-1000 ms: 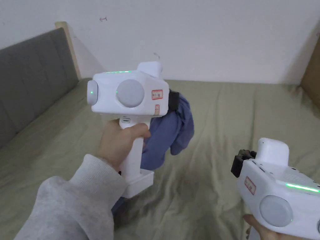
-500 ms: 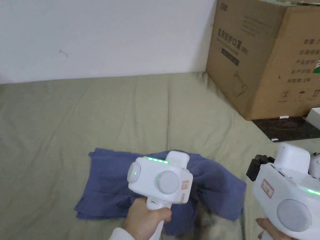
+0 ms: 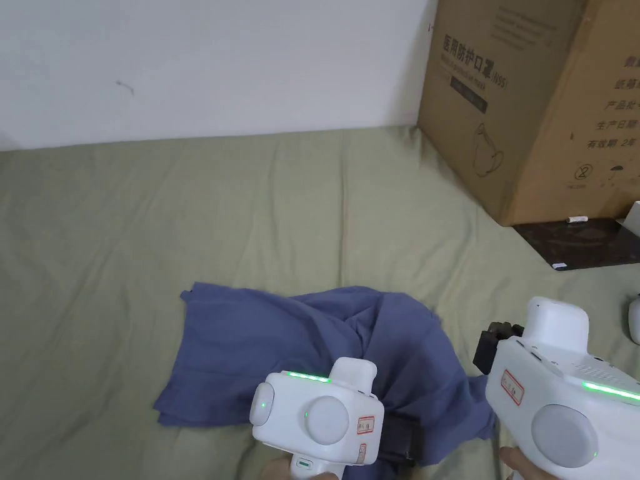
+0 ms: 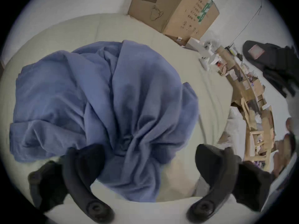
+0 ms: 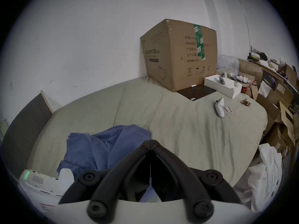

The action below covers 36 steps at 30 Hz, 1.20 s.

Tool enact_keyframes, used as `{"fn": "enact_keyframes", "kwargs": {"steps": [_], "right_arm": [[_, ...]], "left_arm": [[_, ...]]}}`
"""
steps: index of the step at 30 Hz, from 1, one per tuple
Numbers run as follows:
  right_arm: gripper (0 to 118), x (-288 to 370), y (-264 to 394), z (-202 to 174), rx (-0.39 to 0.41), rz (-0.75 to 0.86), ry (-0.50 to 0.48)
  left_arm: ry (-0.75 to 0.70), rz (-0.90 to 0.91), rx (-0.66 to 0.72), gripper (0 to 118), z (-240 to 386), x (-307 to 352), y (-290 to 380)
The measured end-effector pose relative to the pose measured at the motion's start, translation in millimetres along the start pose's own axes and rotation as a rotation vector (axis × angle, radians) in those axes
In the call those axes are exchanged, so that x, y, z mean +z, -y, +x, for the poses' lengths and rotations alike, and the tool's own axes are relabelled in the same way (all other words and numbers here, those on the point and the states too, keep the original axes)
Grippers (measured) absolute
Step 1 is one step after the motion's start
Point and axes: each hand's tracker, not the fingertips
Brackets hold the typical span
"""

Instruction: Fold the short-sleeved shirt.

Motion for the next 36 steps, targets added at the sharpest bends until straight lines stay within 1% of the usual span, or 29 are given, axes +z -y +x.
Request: {"fn": "enact_keyframes", "kwargs": {"steps": [3,4,5,6,7,8,10,12,14,15,17,22,23,24,25,26,28,30,31,33,35,36], "right_arm": [[0,1.7,-1.1,-9.5,0.015,-0.003,-0.024],[0,2.9,-1.0,-12.2,0.017,-0.004,-0.034],[0,3.8,-1.5,-14.4,0.024,-0.005,-0.044],[0,5.1,-1.0,-17.0,0.035,-0.001,-0.051],[0,5.7,-0.7,-19.9,0.044,0.000,-0.050],[0,6.0,-0.3,-21.9,0.049,-0.001,-0.050],[0,7.0,0.7,-24.4,0.054,-0.008,-0.063],[0,6.0,4.7,-26.9,0.057,-0.019,-0.075],[0,3.5,10.1,-28.2,0.072,-0.043,-0.078],[0,2.2,12.9,-28.2,0.079,-0.055,-0.074],[0,0.2,15.6,-26.4,0.083,-0.072,-0.067],[0,-11.8,5.9,-7.1,0.081,-0.120,-0.057],[10,-20.5,1.9,-0.8,0.082,-0.167,-0.058],[32,-31.6,-2.3,6.6,0.079,-0.212,-0.053],[62,-42.8,-6.1,16.8,0.079,-0.234,-0.043],[70,-53.5,-9.2,27.3,0.062,-0.233,-0.027],[70,-72.5,-15.8,43.5,0.032,-0.324,0.016],[70,-92.0,-15.2,59.7,0.011,-0.379,-0.013],[70,-100.3,-12.5,65.5,-0.010,-0.401,0.002],[70,-117.8,-1.9,75.1,-0.056,-0.471,-0.013],[70,-134.0,14.5,75.7,-0.048,-0.548,-0.056],[70,-139.0,21.7,72.2,-0.036,-0.578,-0.055]], "left_arm": [[-0.042,0.048,-0.014,112,-6.9,32.2,-1.9],[-0.054,0.069,-0.011,103,-13.2,45.7,-0.2],[-0.051,0.090,0.002,85,-21.0,59.2,2.4],[-0.054,0.119,0.031,59,-29.6,73.5,5.1],[-0.065,0.133,0.069,20,-41.3,85.7,7.5],[-0.090,0.143,0.083,3,-49.6,95.1,12.9],[-0.162,0.160,0.068,0,-64.2,110.6,31.7],[-0.223,0.152,0.081,0,-77.0,117.8,51.3],[-0.221,0.121,0.150,0,-88.6,119.3,68.1],[-0.217,0.121,0.148,0,-92.8,117.9,74.9],[-0.253,0.121,0.177,0,-96.0,115.0,79.7],[-0.275,0.130,0.148,0,-97.8,109.1,63.2],[-0.284,0.137,0.132,0,-95.8,108.8,59.6],[-0.287,0.141,0.123,0,-95.9,107.6,55.6],[-0.287,0.142,0.118,0,-96.8,106.0,51.8],[-0.279,0.139,0.117,0,-99.0,103.4,48.9],[-0.269,0.128,0.118,0,-100.9,98.2,46.2],[-0.268,0.111,0.118,0,-104.6,91.9,44.8],[-0.266,0.104,0.118,0,-106.8,88.1,45.2],[-0.261,0.085,0.129,0,-111.8,80.7,44.7],[-0.258,0.071,0.143,0,-116.1,74.8,45.0],[-0.257,0.065,0.145,0,-117.6,72.9,44.8]]}}
